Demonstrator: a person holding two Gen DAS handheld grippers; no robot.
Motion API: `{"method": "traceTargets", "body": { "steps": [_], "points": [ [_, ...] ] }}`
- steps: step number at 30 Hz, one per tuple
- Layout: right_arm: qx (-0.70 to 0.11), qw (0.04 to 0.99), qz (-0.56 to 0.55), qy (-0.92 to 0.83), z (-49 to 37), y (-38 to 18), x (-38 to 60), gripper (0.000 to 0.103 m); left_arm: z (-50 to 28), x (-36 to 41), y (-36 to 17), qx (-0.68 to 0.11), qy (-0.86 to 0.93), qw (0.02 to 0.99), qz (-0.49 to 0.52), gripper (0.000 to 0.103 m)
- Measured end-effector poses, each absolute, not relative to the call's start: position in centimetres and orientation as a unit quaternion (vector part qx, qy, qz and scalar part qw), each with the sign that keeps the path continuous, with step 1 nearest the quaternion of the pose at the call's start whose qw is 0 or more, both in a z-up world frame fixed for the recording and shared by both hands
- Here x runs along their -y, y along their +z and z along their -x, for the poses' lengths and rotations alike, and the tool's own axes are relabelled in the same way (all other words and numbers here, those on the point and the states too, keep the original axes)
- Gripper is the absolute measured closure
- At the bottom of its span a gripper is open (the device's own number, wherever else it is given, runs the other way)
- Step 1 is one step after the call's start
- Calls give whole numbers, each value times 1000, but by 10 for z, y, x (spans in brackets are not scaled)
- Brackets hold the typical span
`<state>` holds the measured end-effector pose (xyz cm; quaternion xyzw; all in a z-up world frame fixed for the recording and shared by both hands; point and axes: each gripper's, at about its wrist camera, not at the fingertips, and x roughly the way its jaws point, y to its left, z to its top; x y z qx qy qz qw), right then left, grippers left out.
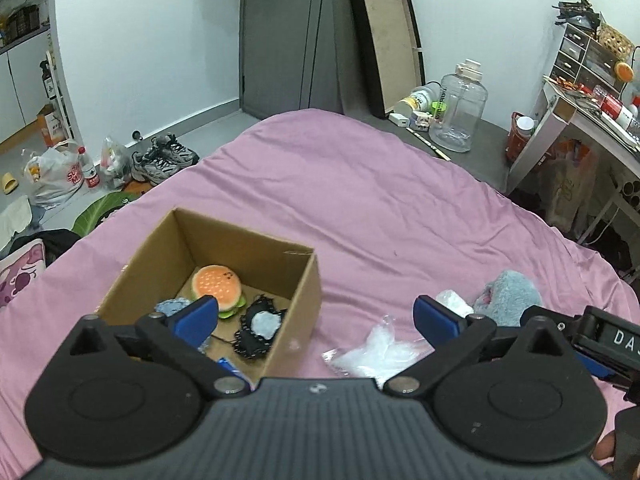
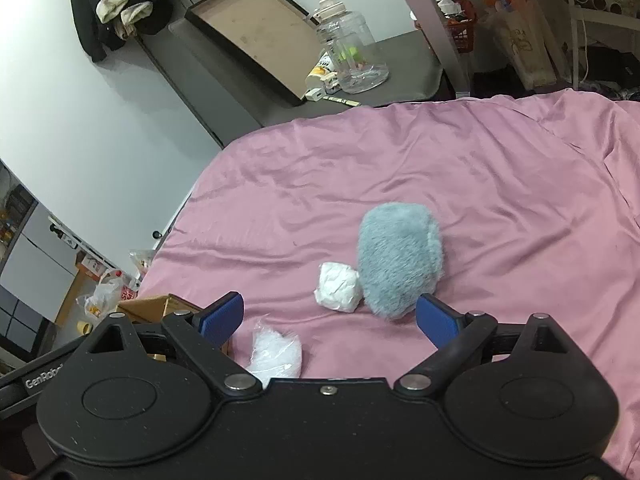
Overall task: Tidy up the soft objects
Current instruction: 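Move both tools toward the grey fluffy plush and the white fluff bag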
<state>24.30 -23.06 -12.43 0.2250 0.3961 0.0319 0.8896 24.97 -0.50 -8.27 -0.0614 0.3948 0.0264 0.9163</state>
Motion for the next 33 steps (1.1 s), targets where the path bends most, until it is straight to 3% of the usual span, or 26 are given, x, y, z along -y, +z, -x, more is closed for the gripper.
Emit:
{"method": "traceTargets", "body": {
  "steps": [13,24,31,33],
  "points": [
    [-384,878,-285,6,-253,-146,286,15,-276,56,-90,-390,12,918,66,0],
    [-401,847,-349,14,-269,-184,314,44,-306,108,-104,-410,-4,910,55,0],
    [-417,828,-373,38,-278,-202,320,54,-318,129,-122,-414,-22,906,81,3],
    [-419,825,-378,46,-280,-205,320,55,-320,135,-127,-416,-29,905,85,8]
  ]
}}
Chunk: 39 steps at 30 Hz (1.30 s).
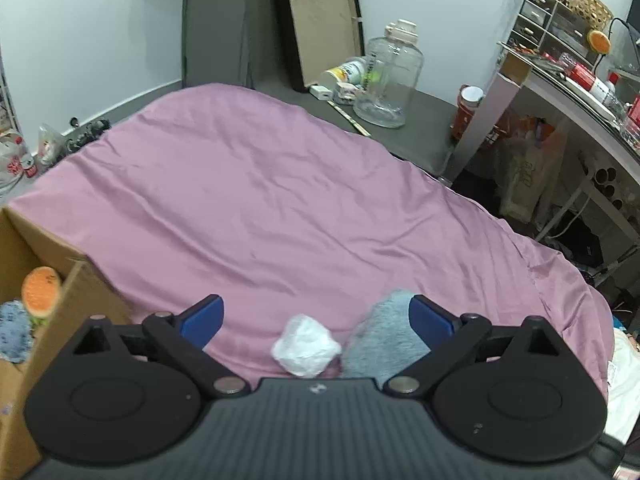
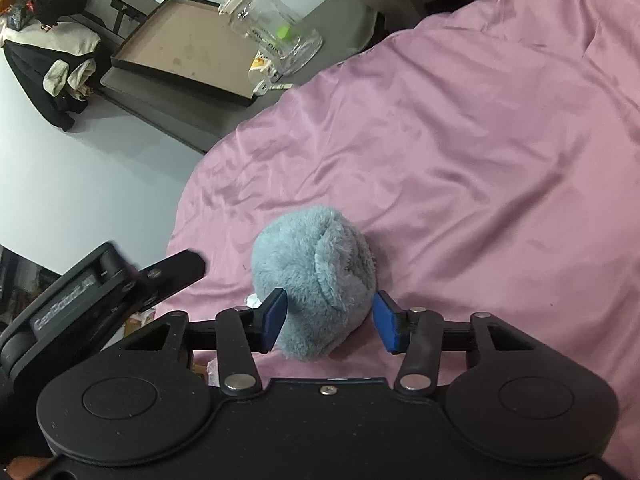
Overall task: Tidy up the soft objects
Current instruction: 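Move both tools toward the grey fluffy plush and the white fluff bag, then close the right tool on the grey fluffy plush, then carry the grey fluffy plush over the box with the right tool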
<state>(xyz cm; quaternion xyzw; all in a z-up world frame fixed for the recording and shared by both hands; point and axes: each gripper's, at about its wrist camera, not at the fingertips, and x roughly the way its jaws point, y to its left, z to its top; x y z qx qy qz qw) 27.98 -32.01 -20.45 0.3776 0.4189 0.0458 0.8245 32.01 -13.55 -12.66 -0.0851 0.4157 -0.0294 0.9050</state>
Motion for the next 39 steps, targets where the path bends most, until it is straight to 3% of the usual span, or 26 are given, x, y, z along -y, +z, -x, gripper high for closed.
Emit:
{"method": "traceTargets", "body": {
  "steps": [9,19,28,30,39],
  "points": [
    [-417,812,-402,67,-284,-216,329,69,-335,153,-151,-458,-70,876,134,40],
    [-416,813,-400,80,-283,-215,328,78,-338,154,-165,-477,-89,856,178,45],
    [-402,819,-394,115,-275,-198,319,82,-331,143,-148,-471,-108,855,192,63],
    [-401,819,-392,121,-274,-194,314,85,-329,138,-144,-470,-118,852,198,80],
    [-369,847,-358,135,-260,-163,294,92,-313,107,-119,-455,-132,856,208,81]
  ]
}}
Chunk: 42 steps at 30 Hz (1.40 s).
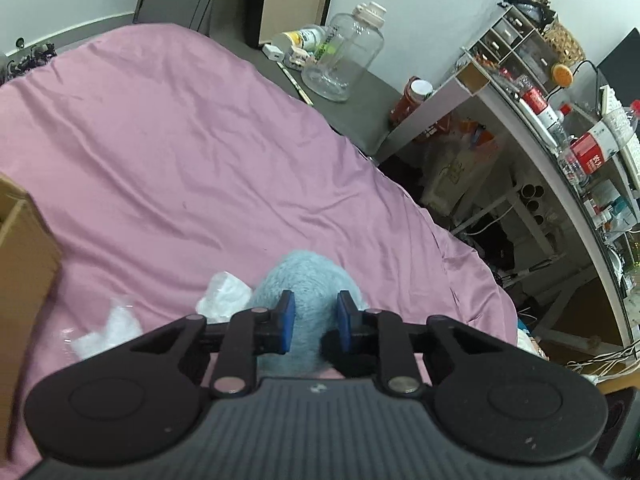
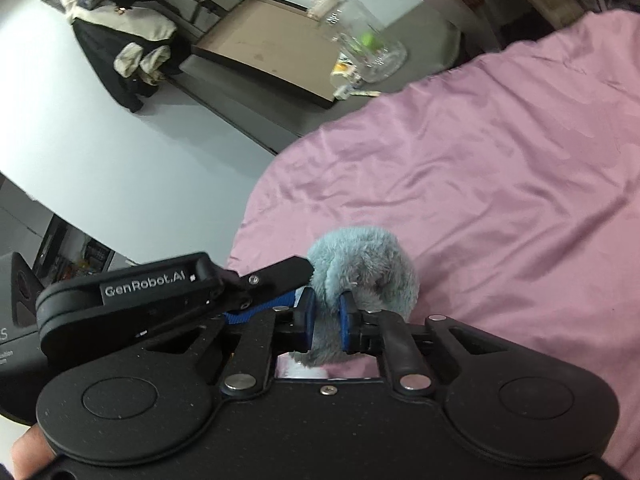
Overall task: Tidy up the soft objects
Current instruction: 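Carry the grey fluffy plush over the box with the right tool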
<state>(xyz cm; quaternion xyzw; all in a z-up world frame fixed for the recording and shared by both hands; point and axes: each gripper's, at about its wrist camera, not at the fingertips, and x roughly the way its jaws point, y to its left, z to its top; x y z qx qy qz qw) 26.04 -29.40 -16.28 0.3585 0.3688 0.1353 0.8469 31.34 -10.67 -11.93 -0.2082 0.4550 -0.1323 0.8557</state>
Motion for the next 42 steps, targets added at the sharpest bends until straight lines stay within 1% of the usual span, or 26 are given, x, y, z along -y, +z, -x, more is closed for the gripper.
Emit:
{"method": "traceTargets", "body": {
  "steps": [1,3,8,10,12,13,17,21,29,31,33,36,42],
  "points": [
    [-368,847,-356,139,-258,-159,292,92,-311,102,-117,-453,-133,856,211,81],
    [-369,844,-361,147,-254,-155,288,92,-306,91,-113,-448,-128,856,223,77],
    [-379,835,-369,150,-248,-147,277,93,-294,62,-107,-452,-111,850,244,76],
    [-378,834,-371,155,-246,-142,273,93,-288,52,-105,-451,-108,850,250,72],
    [-375,832,-375,162,-244,-136,267,93,-282,43,-105,-450,-106,847,262,65],
    [-374,832,-376,165,-244,-133,264,93,-280,39,-105,-450,-106,845,269,64],
    [-371,829,-380,174,-239,-121,253,93,-269,19,-100,-438,-105,841,300,47],
    [-374,823,-382,193,-237,-110,231,93,-262,0,-86,-420,-105,846,313,34],
    [-371,818,-368,242,-234,-83,173,93,-251,-55,-63,-386,-97,853,339,34],
    [-373,816,-363,250,-234,-80,157,93,-246,-70,-60,-380,-93,853,346,38],
    [-375,817,-358,253,-232,-77,143,93,-242,-85,-60,-377,-95,849,358,54],
    [-381,815,-349,261,-230,-75,122,93,-235,-105,-59,-371,-86,852,360,58],
    [-391,817,-326,270,-223,-68,80,93,-219,-147,-59,-360,-68,854,370,59]
  ]
}}
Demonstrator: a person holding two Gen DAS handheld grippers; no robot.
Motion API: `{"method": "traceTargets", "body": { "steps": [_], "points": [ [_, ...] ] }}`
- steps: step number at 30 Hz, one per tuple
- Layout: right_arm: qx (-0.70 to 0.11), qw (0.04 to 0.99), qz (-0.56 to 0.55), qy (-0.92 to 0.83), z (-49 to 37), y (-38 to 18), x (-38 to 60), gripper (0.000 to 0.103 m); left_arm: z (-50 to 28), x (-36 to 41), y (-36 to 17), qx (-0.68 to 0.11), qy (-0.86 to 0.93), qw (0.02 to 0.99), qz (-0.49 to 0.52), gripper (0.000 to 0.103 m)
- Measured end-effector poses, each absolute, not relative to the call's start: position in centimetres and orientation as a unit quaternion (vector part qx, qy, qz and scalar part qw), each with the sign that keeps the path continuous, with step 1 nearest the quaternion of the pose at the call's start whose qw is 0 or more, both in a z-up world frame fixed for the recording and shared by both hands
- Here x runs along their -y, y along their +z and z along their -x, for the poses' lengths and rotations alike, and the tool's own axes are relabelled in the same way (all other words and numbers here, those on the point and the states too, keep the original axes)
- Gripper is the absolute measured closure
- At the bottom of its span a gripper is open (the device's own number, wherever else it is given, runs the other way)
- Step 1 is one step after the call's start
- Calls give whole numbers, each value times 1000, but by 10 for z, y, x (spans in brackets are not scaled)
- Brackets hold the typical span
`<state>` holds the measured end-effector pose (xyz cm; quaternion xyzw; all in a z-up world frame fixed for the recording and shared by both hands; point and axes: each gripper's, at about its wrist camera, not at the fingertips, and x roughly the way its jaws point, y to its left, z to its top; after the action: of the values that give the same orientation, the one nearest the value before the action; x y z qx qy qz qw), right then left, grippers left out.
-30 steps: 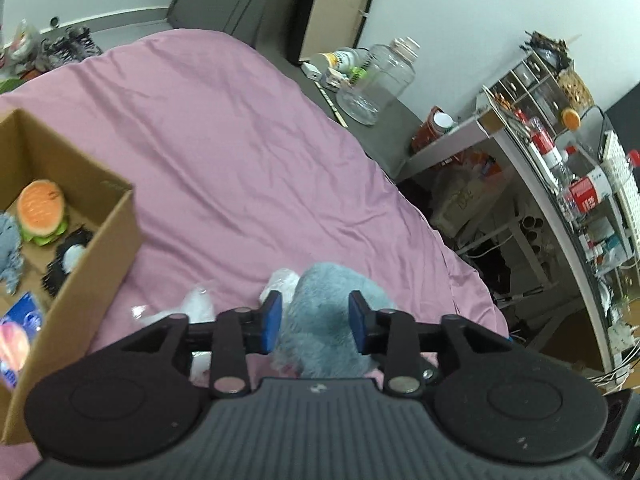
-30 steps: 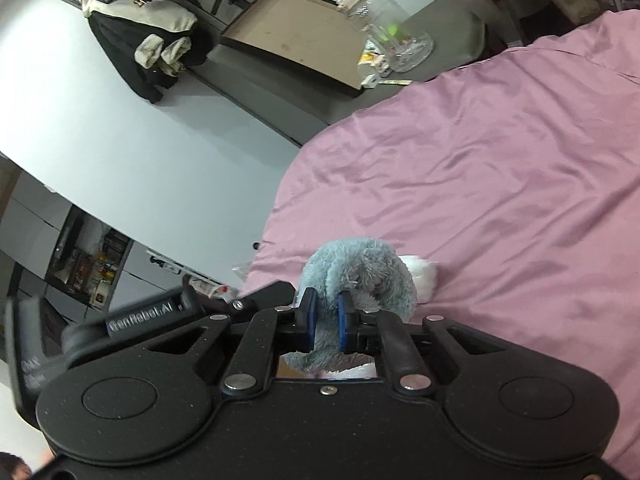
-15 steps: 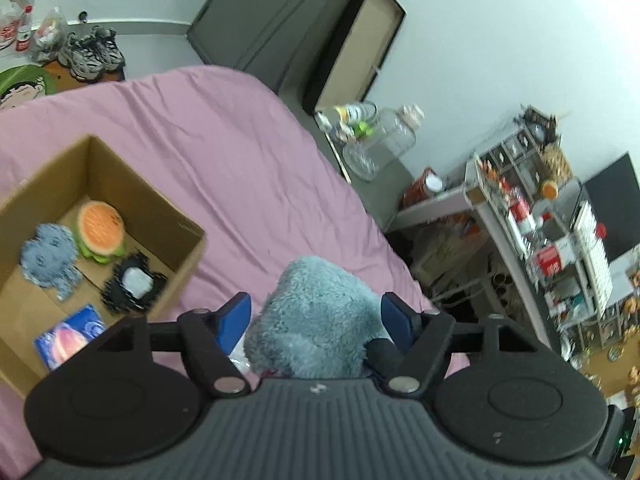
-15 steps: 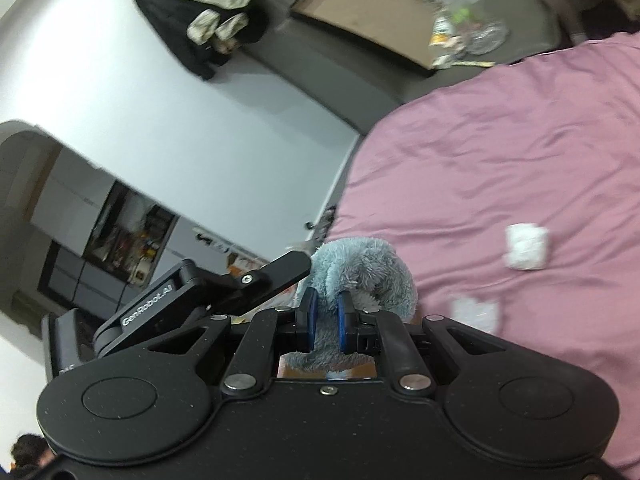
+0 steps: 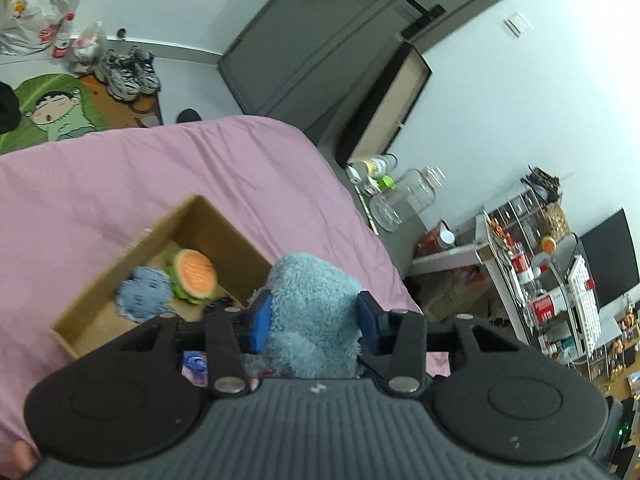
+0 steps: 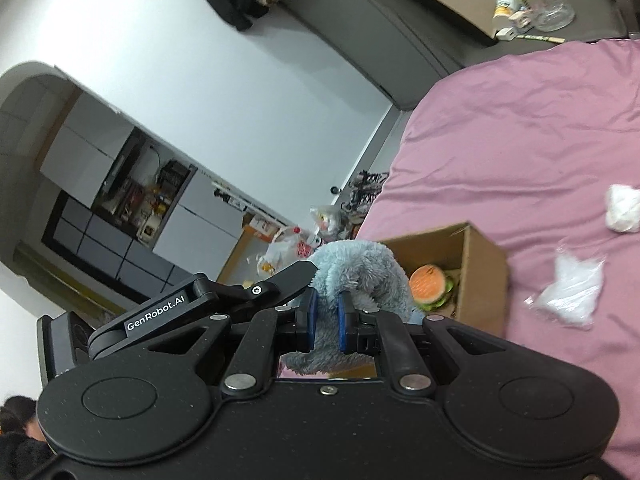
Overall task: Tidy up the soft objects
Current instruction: 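Carry the grey fluffy plush over the box with the right tool, then open the right tool to drop the grey plush into the box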
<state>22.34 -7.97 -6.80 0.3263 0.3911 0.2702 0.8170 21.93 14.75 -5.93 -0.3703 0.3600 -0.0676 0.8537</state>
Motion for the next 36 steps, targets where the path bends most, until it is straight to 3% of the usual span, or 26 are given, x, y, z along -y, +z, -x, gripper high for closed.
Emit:
{"method": "traceTargets", "body": {
  "steps": [20,22,25,32,36],
  "points": [
    [-411,832,-283,244,-212,-78,9,91,-217,-205,-83,-392,-45,844,364,60],
    [-410,834,-281,239,-212,-80,7,86,-220,-205,-85,-397,-43,844,357,59],
    [-424,829,-284,228,-216,-86,7,69,-224,-206,-88,-417,-31,838,351,55],
    [-421,840,-272,208,-209,-76,27,60,-215,-211,-79,-426,8,848,315,46],
    [-414,852,-253,195,-203,-65,45,47,-212,-201,-70,-424,13,856,295,44]
  ]
}}
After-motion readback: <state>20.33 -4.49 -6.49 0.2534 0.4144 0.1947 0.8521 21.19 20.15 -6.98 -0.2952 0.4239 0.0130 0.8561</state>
